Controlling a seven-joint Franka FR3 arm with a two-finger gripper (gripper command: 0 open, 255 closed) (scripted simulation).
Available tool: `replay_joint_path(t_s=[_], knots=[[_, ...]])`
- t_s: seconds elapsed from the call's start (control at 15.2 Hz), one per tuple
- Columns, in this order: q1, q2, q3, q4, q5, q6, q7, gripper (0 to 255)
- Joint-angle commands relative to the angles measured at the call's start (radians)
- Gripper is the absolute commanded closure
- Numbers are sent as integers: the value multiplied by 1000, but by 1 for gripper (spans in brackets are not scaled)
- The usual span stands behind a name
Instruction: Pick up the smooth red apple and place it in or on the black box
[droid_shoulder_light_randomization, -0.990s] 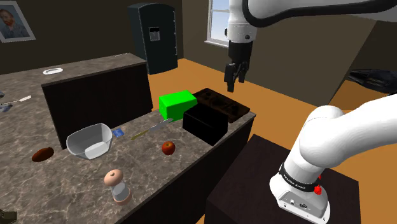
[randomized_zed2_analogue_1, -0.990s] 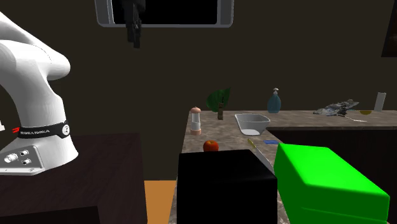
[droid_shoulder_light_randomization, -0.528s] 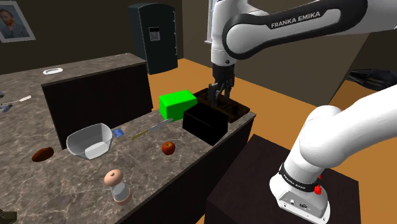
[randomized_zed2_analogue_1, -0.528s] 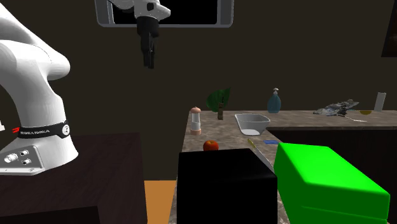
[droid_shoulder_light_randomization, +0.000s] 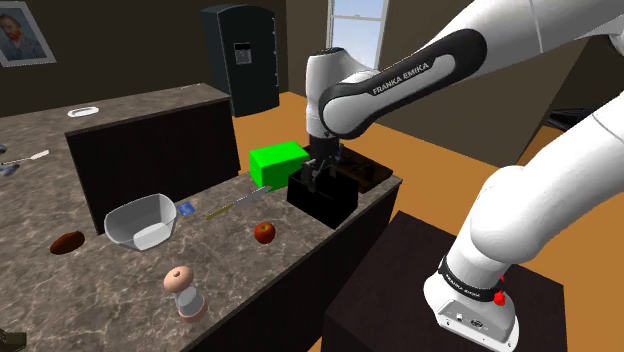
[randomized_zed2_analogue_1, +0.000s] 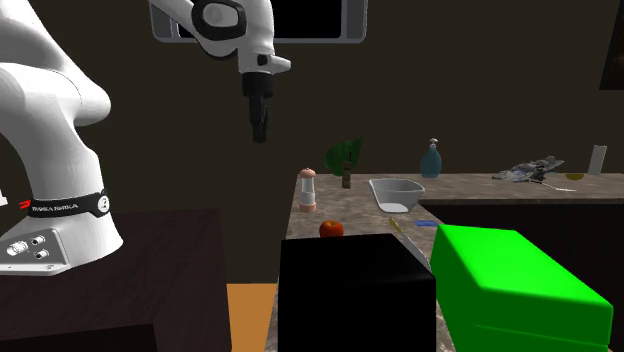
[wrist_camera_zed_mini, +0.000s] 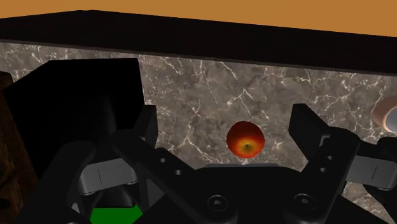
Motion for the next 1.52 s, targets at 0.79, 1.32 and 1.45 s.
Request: replay_joint_path(t_s=[0.79, 1.32, 1.45], knots=[[-4, 587, 51, 189, -244, 421, 337, 0], [90, 912, -40, 429, -378, 520, 499, 0], [110, 979, -58, 490, -389, 531, 520, 0]])
